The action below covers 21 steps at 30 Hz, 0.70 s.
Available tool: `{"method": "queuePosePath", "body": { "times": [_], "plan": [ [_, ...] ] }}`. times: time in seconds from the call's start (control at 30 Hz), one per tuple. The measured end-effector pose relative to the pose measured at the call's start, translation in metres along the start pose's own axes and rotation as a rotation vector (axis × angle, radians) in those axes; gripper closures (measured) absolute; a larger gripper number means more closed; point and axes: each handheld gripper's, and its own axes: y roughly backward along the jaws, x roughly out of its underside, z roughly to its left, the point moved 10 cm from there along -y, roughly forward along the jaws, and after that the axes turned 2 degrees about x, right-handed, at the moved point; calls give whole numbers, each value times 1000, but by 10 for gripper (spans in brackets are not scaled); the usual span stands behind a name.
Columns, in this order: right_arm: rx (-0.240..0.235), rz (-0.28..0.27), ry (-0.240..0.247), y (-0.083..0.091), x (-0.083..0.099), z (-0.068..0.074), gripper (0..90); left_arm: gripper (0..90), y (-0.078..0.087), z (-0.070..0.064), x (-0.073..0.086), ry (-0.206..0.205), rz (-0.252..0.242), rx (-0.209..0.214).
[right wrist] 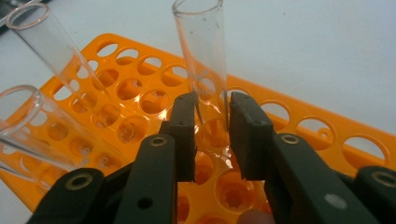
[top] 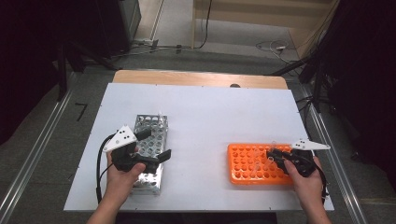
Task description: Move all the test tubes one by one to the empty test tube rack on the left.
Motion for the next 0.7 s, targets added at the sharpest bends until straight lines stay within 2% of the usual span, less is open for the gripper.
{"method": "queuePosePath", "body": {
  "times": [0.2,0.4,0.7],
  "plan": [
    [30,1,11,0,0,-1,729,0,0,-1,0,-8,1,-2],
    [32,-17,7,2,-4,-2,737,0,-1,-1,1,-11,7,-5],
    [28,-73,3,20,-21,1,737,0,0,-4,-3,-12,-3,-2]
  ]
}}
